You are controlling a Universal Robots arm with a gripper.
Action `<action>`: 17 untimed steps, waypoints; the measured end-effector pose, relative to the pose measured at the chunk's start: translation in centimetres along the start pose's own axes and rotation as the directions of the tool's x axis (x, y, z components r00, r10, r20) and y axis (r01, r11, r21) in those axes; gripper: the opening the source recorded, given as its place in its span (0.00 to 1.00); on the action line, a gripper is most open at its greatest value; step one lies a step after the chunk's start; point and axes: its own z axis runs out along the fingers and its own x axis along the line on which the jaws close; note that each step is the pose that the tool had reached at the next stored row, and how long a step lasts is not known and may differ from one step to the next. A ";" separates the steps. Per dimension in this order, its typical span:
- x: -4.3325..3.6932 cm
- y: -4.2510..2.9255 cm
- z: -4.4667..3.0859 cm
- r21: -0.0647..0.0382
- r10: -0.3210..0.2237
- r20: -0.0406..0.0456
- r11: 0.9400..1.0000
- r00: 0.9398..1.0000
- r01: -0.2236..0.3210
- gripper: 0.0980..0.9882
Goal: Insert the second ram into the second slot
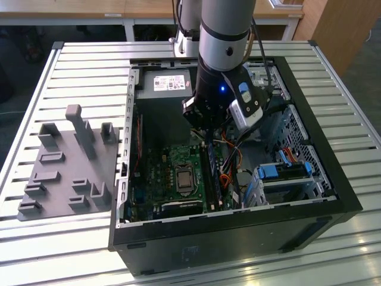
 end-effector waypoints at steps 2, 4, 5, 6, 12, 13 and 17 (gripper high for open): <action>0.00 -0.01 0.19 0.000 0.000 -0.001 1.000 1.000 0.000 0.04; 0.00 -0.01 0.25 0.000 0.000 -0.002 1.000 1.000 0.000 0.04; 0.00 -0.01 0.26 0.000 0.000 -0.002 1.000 1.000 0.000 0.04; 0.00 -0.01 0.26 0.000 0.000 -0.002 1.000 1.000 0.000 0.04; 0.00 -0.23 0.55 0.000 0.001 -0.007 1.000 1.000 -0.001 0.04; 0.00 -0.37 0.61 0.000 0.002 -0.008 1.000 1.000 -0.002 0.04; 0.01 -0.89 0.79 0.000 0.011 -0.011 1.000 1.000 -0.011 0.04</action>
